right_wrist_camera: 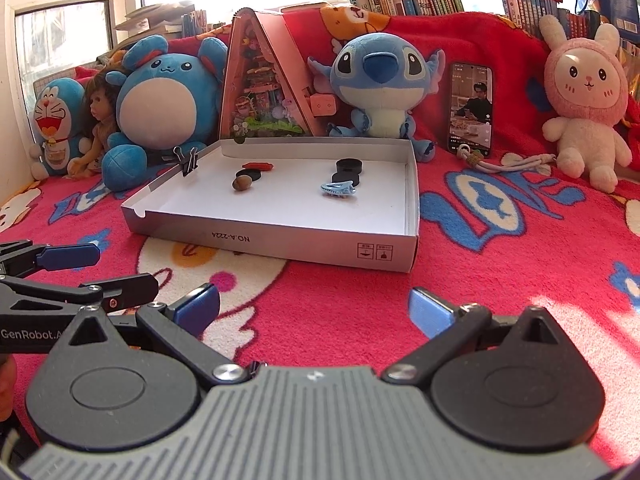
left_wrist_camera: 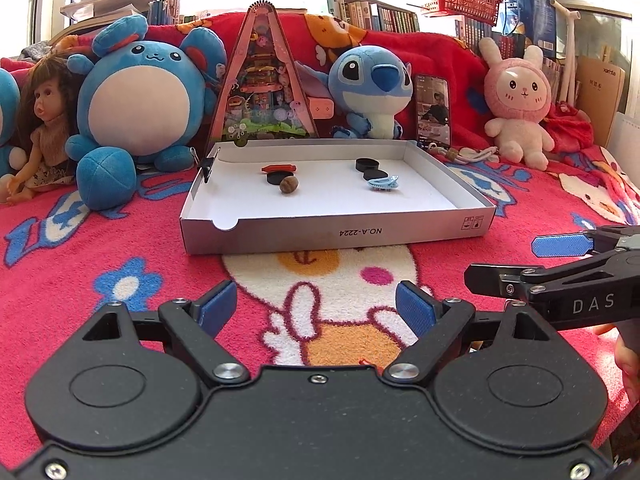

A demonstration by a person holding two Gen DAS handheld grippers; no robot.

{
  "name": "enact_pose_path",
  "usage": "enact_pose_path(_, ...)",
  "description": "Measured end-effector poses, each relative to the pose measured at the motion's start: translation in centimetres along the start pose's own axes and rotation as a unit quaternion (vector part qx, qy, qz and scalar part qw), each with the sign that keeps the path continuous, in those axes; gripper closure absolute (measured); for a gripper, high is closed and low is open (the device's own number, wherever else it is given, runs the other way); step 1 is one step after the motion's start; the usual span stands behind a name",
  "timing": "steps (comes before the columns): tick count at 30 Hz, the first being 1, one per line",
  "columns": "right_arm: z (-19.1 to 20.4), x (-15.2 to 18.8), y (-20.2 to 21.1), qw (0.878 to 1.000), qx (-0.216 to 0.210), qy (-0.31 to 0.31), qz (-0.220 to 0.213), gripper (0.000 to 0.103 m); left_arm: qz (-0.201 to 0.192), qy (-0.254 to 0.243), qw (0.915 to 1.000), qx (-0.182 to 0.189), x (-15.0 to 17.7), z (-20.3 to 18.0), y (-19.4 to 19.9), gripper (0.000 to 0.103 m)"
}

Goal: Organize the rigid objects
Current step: 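Withdraw both open tools from the box toward the remaining items, then lower the left tool toward the clear plastic cup while the right approaches a black binder clip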

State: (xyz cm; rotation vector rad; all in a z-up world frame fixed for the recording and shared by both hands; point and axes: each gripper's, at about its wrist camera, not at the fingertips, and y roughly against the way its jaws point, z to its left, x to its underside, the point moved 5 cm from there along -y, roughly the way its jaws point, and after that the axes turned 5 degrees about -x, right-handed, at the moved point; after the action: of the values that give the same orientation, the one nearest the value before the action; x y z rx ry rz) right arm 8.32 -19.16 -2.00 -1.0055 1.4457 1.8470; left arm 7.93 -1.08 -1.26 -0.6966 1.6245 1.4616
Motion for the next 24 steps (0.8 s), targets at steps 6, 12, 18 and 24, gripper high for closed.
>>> enact_pose_path(6,0.3,1.3,0.6,1.0,0.004,0.005,0.006,0.0,-0.004,-0.015,0.9999,-0.001,1.0,-0.4,1.1,0.017)
enact_pose_path(12,0.6,2.3,1.6,1.0,0.007,0.018,0.008,0.0,0.0,-0.028,0.9996,-0.002,2.2,-0.6,2.1,0.017)
enact_pose_path(18,0.6,3.2,2.4,1.0,0.007,0.02,0.008,0.001,0.009,-0.027,0.9996,-0.003,3.3,-0.4,2.8,0.017)
enact_pose_path(24,0.7,4.1,2.9,1.0,0.007,0.023,0.012,0.008,0.016,-0.026,0.9995,0.004,4.0,-0.3,3.4,0.022)
